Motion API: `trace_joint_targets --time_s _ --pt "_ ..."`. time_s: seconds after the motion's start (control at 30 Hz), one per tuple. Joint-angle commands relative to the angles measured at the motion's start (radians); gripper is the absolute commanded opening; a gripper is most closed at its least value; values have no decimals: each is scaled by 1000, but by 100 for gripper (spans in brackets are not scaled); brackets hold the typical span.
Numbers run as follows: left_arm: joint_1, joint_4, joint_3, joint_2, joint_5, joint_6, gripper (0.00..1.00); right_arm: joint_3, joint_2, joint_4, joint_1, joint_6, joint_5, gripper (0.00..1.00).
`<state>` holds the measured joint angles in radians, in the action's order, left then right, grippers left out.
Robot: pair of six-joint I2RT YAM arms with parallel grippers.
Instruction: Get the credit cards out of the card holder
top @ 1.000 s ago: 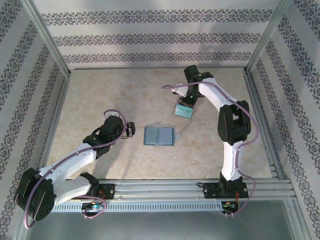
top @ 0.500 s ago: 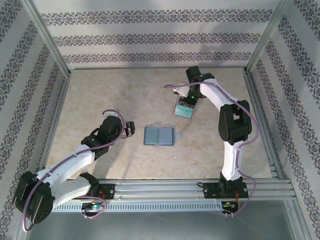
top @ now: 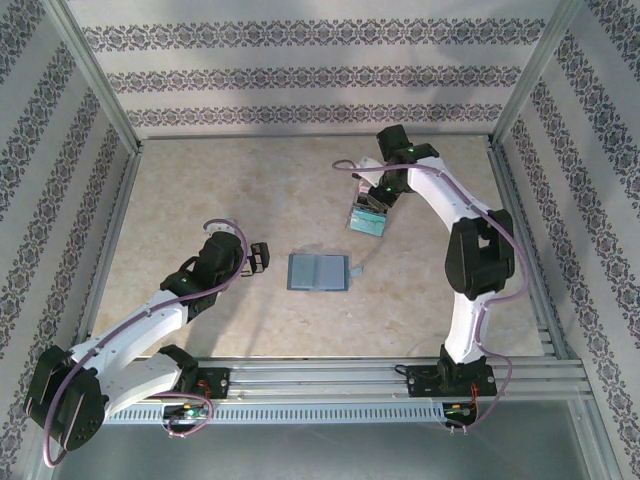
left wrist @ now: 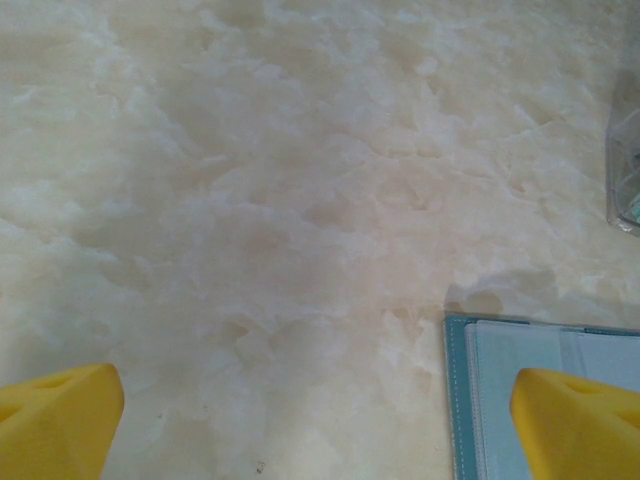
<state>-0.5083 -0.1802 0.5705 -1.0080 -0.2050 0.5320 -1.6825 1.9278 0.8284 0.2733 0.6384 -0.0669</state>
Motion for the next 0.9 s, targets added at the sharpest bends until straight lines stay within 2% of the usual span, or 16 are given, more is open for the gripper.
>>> trace_joint_targets --time_s 0.0,0.2,0.37,0.87 --pt "15 -3 -3 -5 21 20 99 41 -86 -41 26 -116 34 31" --pt "21 12 15 -44 38 22 99 115 -174 -71 88 -364 150 36" --pt "24 40 19 -72 51 29 99 195 -231 -60 187 -618 284 39" --pt "39 79 13 -115 81 49 99 407 -246 -104 467 -1135 251 43"
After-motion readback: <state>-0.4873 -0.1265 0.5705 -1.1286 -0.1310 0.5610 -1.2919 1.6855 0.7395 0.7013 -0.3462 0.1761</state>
